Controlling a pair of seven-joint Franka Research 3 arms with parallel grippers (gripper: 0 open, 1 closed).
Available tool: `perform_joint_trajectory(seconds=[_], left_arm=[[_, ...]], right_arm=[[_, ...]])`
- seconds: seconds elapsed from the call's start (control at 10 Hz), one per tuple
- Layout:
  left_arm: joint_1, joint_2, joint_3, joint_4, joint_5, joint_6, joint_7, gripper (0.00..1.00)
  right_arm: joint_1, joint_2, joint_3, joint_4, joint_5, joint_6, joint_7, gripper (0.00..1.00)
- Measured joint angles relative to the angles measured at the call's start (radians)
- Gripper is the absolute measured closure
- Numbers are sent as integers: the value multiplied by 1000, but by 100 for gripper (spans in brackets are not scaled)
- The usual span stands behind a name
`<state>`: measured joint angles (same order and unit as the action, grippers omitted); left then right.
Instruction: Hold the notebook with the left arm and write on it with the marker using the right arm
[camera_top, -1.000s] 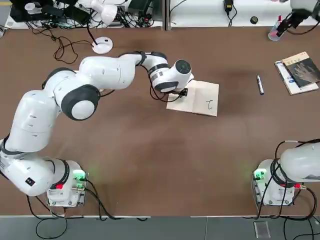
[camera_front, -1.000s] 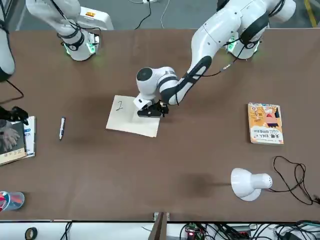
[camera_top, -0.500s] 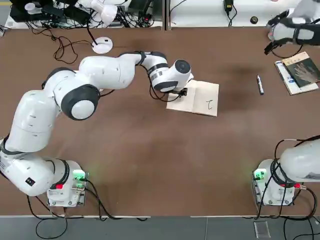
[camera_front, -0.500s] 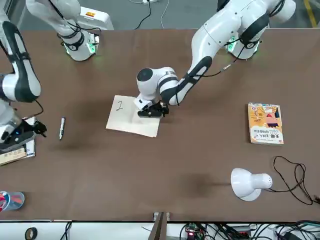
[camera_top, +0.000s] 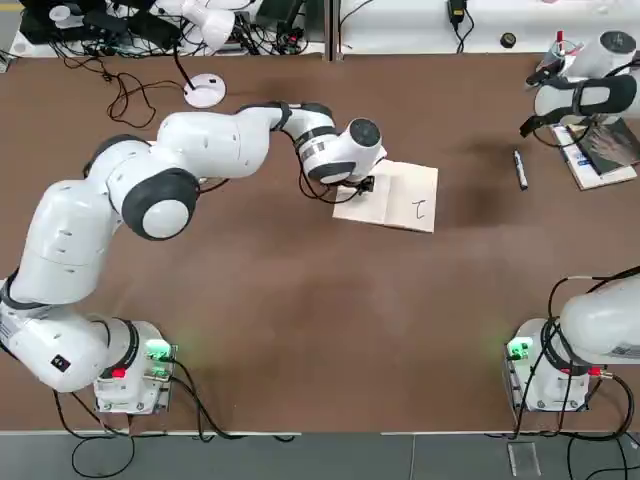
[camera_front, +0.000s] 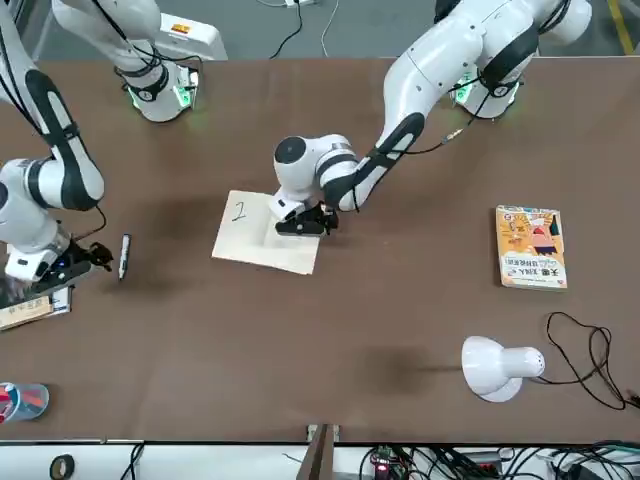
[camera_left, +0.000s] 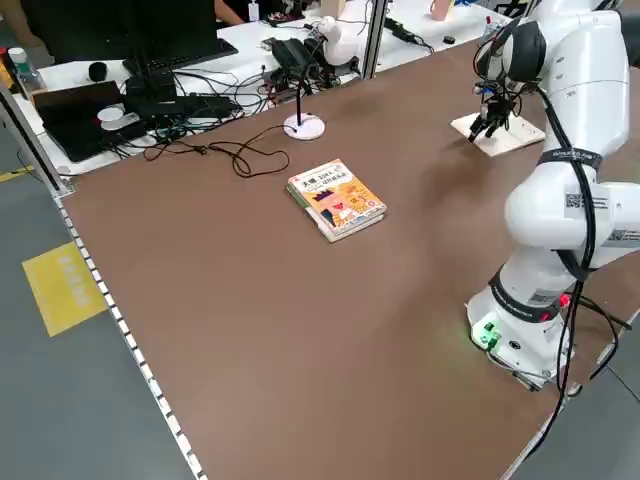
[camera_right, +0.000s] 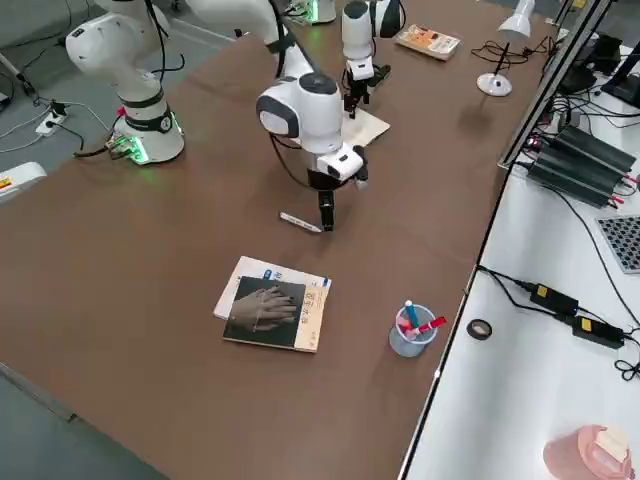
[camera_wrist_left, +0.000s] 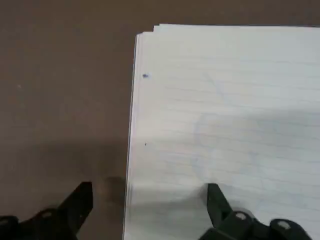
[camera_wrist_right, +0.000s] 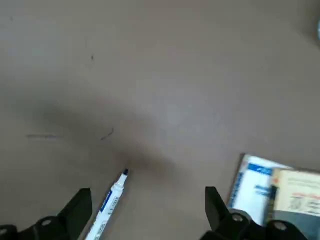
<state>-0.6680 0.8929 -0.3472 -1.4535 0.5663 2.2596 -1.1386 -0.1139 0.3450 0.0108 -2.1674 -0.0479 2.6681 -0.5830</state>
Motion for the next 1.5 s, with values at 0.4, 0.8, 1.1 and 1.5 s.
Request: perform_joint_trajectory(seconds=[0.4, 0.8, 1.1, 1.5], left_arm=[[1, 0, 0, 0, 0, 0, 6, 0], [1, 0, 0, 0, 3, 0, 8, 0], [2, 0, 0, -1, 22, 0, 8, 0], [6, 0, 0, -1, 26, 0, 10, 0]], right_arm=[[-44, 25, 53, -100, 2, 112, -1, 0], [-68, 30, 61, -130, 14, 120, -1, 0], [-85, 33, 62, -139, 95, 118, -2, 1], [-83, 34, 75, -148, 159, 108, 13, 3]])
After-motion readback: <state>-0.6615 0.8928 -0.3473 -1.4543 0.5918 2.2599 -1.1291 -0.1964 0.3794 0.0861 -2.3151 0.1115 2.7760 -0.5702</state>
